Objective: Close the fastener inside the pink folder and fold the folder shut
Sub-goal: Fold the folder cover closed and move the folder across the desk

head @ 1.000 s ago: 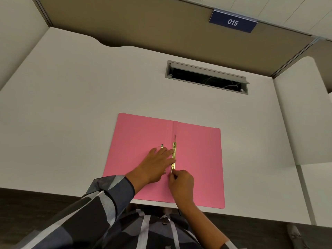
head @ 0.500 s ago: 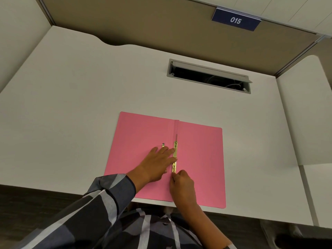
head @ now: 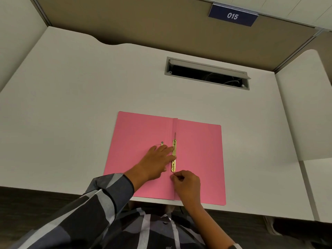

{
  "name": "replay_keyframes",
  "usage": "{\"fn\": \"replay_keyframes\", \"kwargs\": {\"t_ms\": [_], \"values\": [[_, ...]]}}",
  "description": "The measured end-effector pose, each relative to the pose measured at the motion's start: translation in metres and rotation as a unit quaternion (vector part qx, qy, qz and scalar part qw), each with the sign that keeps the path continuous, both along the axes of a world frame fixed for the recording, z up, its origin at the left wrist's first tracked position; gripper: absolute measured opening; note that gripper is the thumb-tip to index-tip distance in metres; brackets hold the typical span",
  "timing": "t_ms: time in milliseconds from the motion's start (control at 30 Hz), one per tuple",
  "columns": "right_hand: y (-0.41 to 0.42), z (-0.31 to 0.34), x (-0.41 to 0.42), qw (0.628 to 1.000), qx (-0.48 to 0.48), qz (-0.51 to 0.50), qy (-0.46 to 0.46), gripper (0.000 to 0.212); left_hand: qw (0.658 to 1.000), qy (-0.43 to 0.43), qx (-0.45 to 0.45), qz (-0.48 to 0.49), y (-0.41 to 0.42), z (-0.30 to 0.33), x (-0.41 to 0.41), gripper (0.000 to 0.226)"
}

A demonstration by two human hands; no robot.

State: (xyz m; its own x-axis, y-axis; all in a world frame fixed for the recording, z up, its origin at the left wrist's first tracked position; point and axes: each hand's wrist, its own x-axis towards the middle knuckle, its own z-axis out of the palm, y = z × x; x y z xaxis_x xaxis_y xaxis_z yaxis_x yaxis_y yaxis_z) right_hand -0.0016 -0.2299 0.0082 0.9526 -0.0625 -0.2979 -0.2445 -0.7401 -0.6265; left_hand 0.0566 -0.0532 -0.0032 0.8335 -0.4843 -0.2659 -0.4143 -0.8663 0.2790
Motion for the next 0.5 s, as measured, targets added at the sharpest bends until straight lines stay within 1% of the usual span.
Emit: {"fn": "replay_keyframes", "kwargs": {"t_ms": [67, 200, 267, 333, 400, 467, 500], "values": [[-0.002, 0.0, 0.002, 0.999, 0.028, -0.015, 0.012, 0.005, 1.0, 0.007, -0.016, 0.009, 0.001, -0.001, -0.001, 0.068], [-0.009, -0.002, 0.008, 0.997, 0.059, -0.027, 0.041, 0.013, 0.997, 0.027, -0.061, 0.026, 0.007, -0.001, -0.003, 0.069], [-0.012, -0.003, 0.009, 0.997, 0.062, -0.026, 0.048, 0.015, 0.993, 0.031, -0.095, 0.067, 0.012, 0.002, -0.007, 0.067], [-0.013, -0.005, 0.01, 0.996, 0.064, -0.027, 0.049, 0.016, 0.972, 0.016, -0.154, 0.175, 0.019, 0.009, -0.011, 0.059], [-0.013, -0.006, 0.01, 0.996, 0.067, -0.03, 0.054, 0.017, 0.933, -0.02, -0.194, 0.303, 0.032, 0.017, -0.015, 0.044], [-0.013, -0.007, 0.011, 0.996, 0.062, -0.029, 0.062, 0.017, 0.895, -0.049, -0.194, 0.398, 0.051, 0.022, -0.02, 0.034], [-0.013, -0.008, 0.011, 0.996, 0.061, -0.028, 0.064, 0.017, 0.879, -0.051, -0.183, 0.437, 0.061, 0.023, -0.022, 0.033]]}}
